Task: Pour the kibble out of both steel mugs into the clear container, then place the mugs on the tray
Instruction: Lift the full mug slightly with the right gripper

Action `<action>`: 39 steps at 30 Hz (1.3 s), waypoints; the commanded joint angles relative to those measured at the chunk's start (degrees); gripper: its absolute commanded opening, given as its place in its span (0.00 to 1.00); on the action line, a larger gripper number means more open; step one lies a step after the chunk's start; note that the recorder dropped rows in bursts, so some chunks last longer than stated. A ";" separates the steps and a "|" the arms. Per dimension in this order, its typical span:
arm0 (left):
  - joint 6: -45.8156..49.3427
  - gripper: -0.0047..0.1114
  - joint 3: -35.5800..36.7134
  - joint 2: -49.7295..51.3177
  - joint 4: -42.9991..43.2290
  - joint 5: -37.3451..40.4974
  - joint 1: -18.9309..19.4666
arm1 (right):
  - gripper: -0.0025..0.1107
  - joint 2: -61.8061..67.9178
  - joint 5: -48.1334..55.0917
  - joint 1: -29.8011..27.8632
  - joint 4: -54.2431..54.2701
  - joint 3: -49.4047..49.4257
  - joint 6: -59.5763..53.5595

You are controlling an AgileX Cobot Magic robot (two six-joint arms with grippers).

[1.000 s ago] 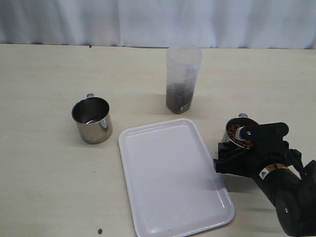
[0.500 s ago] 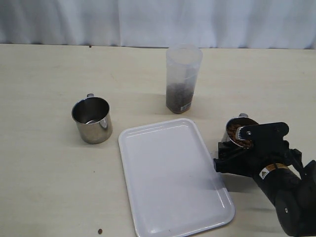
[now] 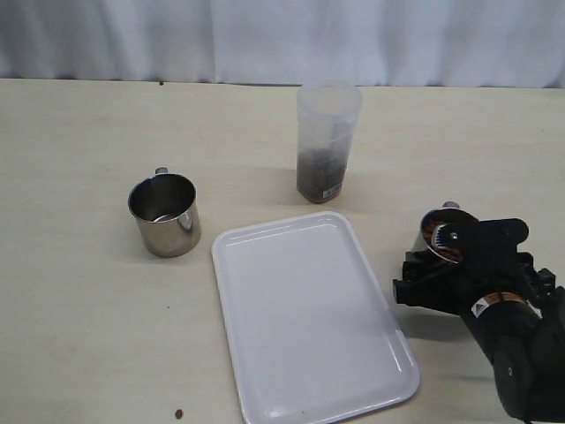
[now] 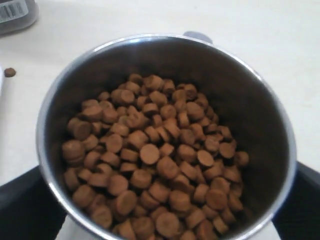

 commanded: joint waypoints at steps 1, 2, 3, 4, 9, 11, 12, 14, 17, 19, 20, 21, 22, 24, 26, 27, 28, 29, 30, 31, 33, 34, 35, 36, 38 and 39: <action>-0.29 0.04 0.18 -0.14 -0.04 -0.25 -0.04 | 0.90 0.23 -0.48 0.13 4.02 -0.05 2.80; -0.29 0.04 0.18 -0.14 -0.04 -0.25 -0.04 | 0.90 0.23 -0.50 0.13 4.02 -0.05 3.56; -0.29 0.04 0.18 -0.14 -0.04 -0.25 -0.04 | 0.90 0.23 -0.76 0.13 4.02 -0.05 3.46; -0.29 0.04 0.18 -0.14 -0.04 -0.25 -0.04 | 0.90 0.23 -0.76 0.13 4.02 -0.05 3.46; -0.29 0.04 0.18 -0.14 -0.04 -0.25 -0.04 | 0.90 0.23 -2.05 0.13 2.98 -0.05 4.13; -0.29 0.04 0.18 -0.14 -0.04 -0.25 -0.04 | 0.90 0.46 -3.49 0.13 1.62 0.10 4.13; -0.29 0.04 0.18 -0.14 -0.04 -0.25 -0.04 | 0.90 0.73 -4.52 0.13 0.63 0.16 4.13; -0.29 0.04 0.18 -0.14 -0.04 -0.25 -0.04 | 0.90 1.42 -6.37 0.13 -0.63 0.20 4.48; -0.29 0.04 0.18 -0.14 -0.04 -0.25 -0.04 | 0.90 2.43 -7.98 0.13 -0.63 0.20 7.80; -0.29 0.04 0.18 -0.14 -0.04 -0.25 -0.04 | 0.90 3.25 -9.30 0.13 -0.63 0.20 9.25; -0.29 0.04 0.18 -0.14 -0.04 -0.25 -0.04 | 0.90 3.78 -9.47 0.13 -0.63 0.20 9.25; -0.29 0.04 0.18 -0.14 -0.04 -0.25 -0.04 | 0.90 4.37 -9.96 0.13 -0.63 0.20 9.25; -0.29 0.04 0.18 -0.14 -0.04 -0.25 -0.04 | 0.90 5.02 -10.54 0.13 -0.63 0.20 9.83; -0.29 0.04 0.18 -0.14 -0.04 -0.25 -0.04 | 0.90 6.19 -10.63 0.13 -0.63 0.20 12.80; -0.29 0.04 0.18 -0.14 -0.04 -0.25 -0.04 | 0.90 7.43 -10.66 0.13 -0.63 0.20 16.48; -0.29 0.04 0.18 -0.14 -0.04 -0.25 -0.04 | 0.90 7.81 -10.80 0.13 -0.63 0.20 17.83; -0.29 0.04 0.18 -0.14 -0.04 -0.25 -0.04 | 0.90 8.43 -10.81 0.13 -0.63 0.20 19.07; -0.29 0.04 0.18 -0.14 -0.04 -0.25 -0.04 | 0.90 8.87 -11.41 0.13 -0.63 0.20 19.18; -0.29 0.04 0.18 -0.14 -0.04 -0.25 -0.04 | 0.90 9.35 -11.41 0.13 -0.63 0.20 19.18; -0.29 0.04 0.18 -0.14 -0.04 -0.25 -0.04 | 0.90 9.66 -11.41 0.13 -0.63 0.20 19.18; -0.29 0.04 0.18 -0.14 -0.04 -0.25 -0.04 | 0.90 9.78 -11.41 0.13 -0.63 0.30 19.18; -0.29 0.04 0.18 -0.14 -0.04 -0.25 -0.04 | 0.90 9.78 -11.41 0.13 -0.63 0.30 19.18; -0.29 0.04 0.18 -0.14 -0.04 -0.25 -0.04 | 0.90 9.78 -11.41 0.13 -0.63 0.30 19.18; -0.29 0.04 0.18 -0.14 -0.04 -0.25 -0.04 | 0.90 9.78 -11.41 0.13 -0.63 0.30 19.18; -0.29 0.04 0.18 -0.14 -0.04 -0.25 -0.04 | 0.90 9.78 -11.41 0.13 -0.63 0.30 19.18; -0.29 0.04 0.18 -0.14 -0.04 -0.25 -0.04 | 0.90 9.78 -11.41 0.13 -0.63 0.30 19.18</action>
